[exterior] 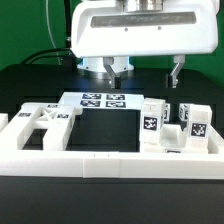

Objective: Assemble chair

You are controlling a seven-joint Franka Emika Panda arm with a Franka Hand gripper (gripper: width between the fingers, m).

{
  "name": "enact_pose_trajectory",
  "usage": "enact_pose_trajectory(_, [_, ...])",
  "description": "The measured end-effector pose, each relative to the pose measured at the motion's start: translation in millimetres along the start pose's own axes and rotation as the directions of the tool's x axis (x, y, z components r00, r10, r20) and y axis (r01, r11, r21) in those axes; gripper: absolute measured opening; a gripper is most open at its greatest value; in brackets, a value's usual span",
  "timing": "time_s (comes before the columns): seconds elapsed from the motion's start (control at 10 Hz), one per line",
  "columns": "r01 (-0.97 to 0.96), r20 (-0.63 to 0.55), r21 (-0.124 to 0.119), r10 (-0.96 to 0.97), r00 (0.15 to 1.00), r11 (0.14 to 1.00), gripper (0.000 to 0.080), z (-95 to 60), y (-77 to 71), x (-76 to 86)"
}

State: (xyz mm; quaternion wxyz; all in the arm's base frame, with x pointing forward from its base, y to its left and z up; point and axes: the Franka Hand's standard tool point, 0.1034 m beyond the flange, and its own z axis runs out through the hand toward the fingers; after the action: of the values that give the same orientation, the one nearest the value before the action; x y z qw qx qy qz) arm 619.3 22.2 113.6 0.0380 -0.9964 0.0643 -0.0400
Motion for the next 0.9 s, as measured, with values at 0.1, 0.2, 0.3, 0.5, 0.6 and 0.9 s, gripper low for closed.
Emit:
enact_pose_trajectory(0.1, [0.003,0.026,0.003,-0.004,1.000,1.000,0.0649,-0.3,-1.9,-1.7])
enact_pose_trajectory(0.2, [-0.001,0.126,0.011,0.000,0.992,1.000,0.0649,0.6,-1.9,-11.4])
enact_pose_trajectory(0.3, [-0.004,0.184,0.015,0.001,0.983,1.000,0.0649,0.6,-1.8,-9.7])
enact_pose_trajectory(0.5, [0.069,0.166,0.006,-0.069,0.984,0.998,0.0649,6.1,-5.2,-2.3])
enact_pose_trajectory(0.6, [0.107,0.150,-0.003,-0.105,0.983,0.994,0.0649,8.6,-12.3,-0.5])
enact_pose_trajectory(0.9, [0.335,0.128,-0.003,-0.332,0.935,0.942,0.0649,9.8,-16.5,4.3])
